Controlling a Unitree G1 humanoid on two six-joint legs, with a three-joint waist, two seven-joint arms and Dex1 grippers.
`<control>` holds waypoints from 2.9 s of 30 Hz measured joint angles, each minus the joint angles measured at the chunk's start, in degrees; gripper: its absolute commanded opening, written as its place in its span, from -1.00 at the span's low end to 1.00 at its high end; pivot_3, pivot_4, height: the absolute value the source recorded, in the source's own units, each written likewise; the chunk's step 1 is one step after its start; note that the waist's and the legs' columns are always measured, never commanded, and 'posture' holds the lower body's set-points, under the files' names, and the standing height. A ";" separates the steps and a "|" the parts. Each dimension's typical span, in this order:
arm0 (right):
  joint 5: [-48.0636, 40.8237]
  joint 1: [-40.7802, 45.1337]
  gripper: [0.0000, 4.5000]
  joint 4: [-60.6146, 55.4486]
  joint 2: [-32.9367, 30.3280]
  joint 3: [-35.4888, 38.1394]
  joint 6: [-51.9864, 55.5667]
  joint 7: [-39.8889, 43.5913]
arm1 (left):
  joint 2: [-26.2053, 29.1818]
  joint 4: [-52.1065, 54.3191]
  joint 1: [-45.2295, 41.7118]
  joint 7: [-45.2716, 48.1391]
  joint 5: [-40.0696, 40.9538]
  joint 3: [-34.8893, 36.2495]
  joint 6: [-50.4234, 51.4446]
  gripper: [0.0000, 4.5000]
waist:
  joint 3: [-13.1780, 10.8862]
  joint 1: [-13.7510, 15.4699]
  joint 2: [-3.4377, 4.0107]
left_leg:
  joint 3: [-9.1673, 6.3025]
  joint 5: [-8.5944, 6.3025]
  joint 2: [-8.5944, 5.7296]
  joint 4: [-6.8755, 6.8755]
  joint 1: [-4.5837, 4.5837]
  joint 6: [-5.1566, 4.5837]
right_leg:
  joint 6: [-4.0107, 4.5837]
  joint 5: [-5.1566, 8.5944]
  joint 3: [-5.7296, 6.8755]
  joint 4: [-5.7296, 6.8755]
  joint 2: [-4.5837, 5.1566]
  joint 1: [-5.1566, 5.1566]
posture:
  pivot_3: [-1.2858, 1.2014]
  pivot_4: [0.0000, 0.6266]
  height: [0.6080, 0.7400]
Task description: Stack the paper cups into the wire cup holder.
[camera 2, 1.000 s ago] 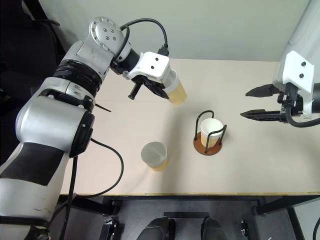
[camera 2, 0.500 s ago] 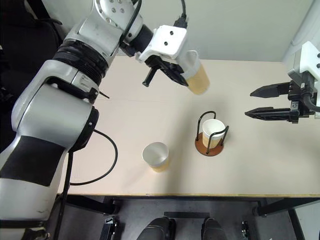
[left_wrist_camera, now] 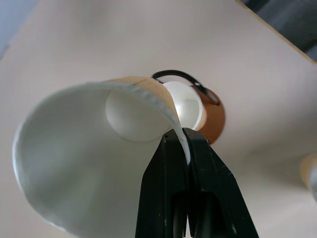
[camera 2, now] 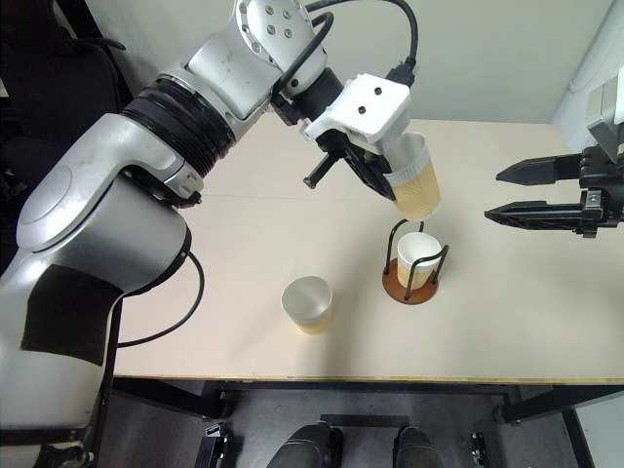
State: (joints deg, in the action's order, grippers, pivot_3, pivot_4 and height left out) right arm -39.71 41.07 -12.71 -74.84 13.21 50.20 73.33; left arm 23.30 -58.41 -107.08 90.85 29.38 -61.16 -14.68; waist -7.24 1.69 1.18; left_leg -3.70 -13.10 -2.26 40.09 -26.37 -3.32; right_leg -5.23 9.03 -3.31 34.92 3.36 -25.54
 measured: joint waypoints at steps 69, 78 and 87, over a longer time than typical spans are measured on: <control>-3.96 -7.51 0.22 -4.13 -2.60 4.60 2.04 -3.44 | -15.84 -15.66 5.13 0.00 -30.28 15.19 -16.30 -0.92 | 0.00 0.35 0.01 | 0.02 -0.11 -0.01 0.00 0.01 0.17 | -0.57 0.13 -0.06 -0.04 0.03 0.09 | 0.03 -0.52 1.00; -4.47 -8.69 0.22 -4.91 -2.72 5.84 2.45 -3.27 | -17.16 -15.87 5.94 0.01 -32.37 17.46 -16.10 0.40 | 0.00 0.38 0.01 | 0.02 -0.13 -0.01 0.00 0.02 0.17 | -0.57 0.14 -0.07 -0.03 0.02 0.09 | 0.03 -0.52 1.00; -3.88 -7.65 0.22 -2.04 -3.09 5.81 -0.17 -2.47 | -16.47 -16.18 5.92 0.03 -31.47 19.73 -14.39 0.99 | 0.00 0.37 0.02 | 0.02 -0.16 -0.01 -0.01 0.03 0.12 | -0.58 0.13 -0.07 -0.02 0.02 0.09 | 0.03 -0.52 1.00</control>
State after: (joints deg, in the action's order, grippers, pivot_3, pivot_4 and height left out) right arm -43.59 33.42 -14.75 -77.93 19.02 50.03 70.85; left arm 6.83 -74.60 -101.16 90.88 -2.09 -41.43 -29.08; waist -7.23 2.06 1.20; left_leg -3.68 -13.25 -2.27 40.08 -26.34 -3.20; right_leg -5.81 9.16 -3.38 34.89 3.38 -25.46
